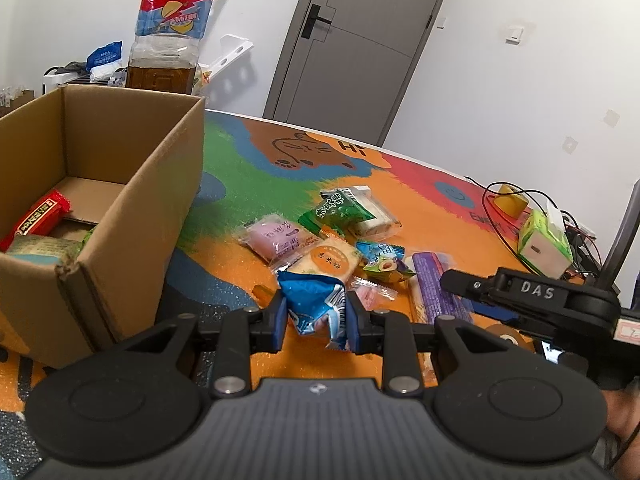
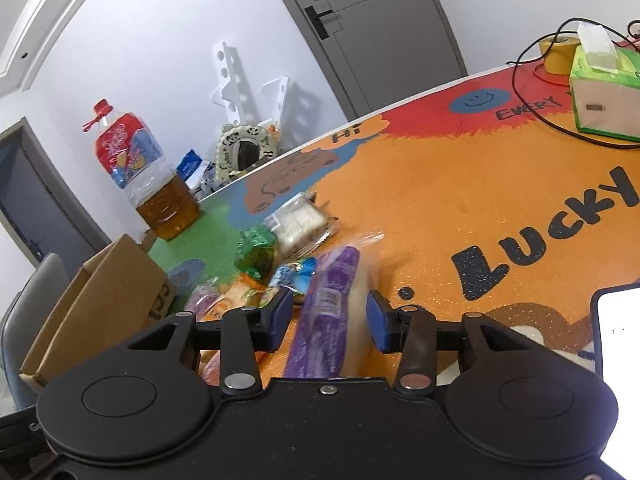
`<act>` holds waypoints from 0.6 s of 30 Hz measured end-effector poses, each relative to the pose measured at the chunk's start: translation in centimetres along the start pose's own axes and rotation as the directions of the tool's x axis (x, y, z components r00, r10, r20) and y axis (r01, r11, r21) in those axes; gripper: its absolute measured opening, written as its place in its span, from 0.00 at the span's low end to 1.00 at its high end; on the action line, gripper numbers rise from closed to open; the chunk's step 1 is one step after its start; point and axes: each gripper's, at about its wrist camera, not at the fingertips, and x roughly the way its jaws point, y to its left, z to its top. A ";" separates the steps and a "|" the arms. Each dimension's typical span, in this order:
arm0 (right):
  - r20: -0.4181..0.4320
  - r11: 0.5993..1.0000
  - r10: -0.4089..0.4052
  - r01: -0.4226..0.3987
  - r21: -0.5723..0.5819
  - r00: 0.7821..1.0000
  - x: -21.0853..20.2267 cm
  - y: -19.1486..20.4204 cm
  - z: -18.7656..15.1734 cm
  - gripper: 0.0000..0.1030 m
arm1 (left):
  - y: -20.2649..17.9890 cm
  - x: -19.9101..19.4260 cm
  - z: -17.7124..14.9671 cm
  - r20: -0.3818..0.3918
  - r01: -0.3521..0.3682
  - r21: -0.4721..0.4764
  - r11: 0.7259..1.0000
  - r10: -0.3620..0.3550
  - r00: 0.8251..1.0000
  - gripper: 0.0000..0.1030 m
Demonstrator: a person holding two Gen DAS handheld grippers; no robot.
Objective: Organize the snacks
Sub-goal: 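Lift the blue chip bag and purple-wrapped bread off the table with both grippers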
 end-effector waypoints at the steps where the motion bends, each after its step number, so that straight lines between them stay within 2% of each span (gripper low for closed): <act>1: -0.009 1.000 -0.003 0.003 0.010 1.000 0.3 -0.2 -0.1 0.41 | 0.0 0.0 0.0 0.000 0.001 0.000 1.000 -0.001 1.000 0.27; 4: -0.018 1.000 0.004 -0.003 0.030 1.000 0.7 -0.8 -0.6 0.41 | 0.0 0.2 -0.1 -0.004 0.000 0.000 1.000 0.000 1.000 0.27; 9: -0.016 1.000 -0.008 0.007 -0.019 1.000 0.7 0.1 -1.1 0.41 | 0.0 0.3 -0.2 -0.008 -0.001 -0.003 1.000 0.001 1.000 0.27; 11: -0.026 0.999 0.008 -0.009 -0.034 1.000 0.7 0.4 -1.3 0.32 | 0.0 0.2 -0.2 -0.006 0.002 -0.004 1.000 -0.002 1.000 0.27; 14: -0.020 0.998 0.004 -0.005 -0.058 1.000 0.4 1.0 -1.2 0.26 | -0.1 -0.1 -0.1 0.000 0.007 -0.002 1.000 -0.007 1.000 0.27; 18: -0.007 0.996 -0.008 0.008 -0.090 1.000 -0.2 2.3 -1.1 0.24 | -0.1 -1.1 0.3 0.026 0.018 -0.003 1.000 -0.018 1.000 0.27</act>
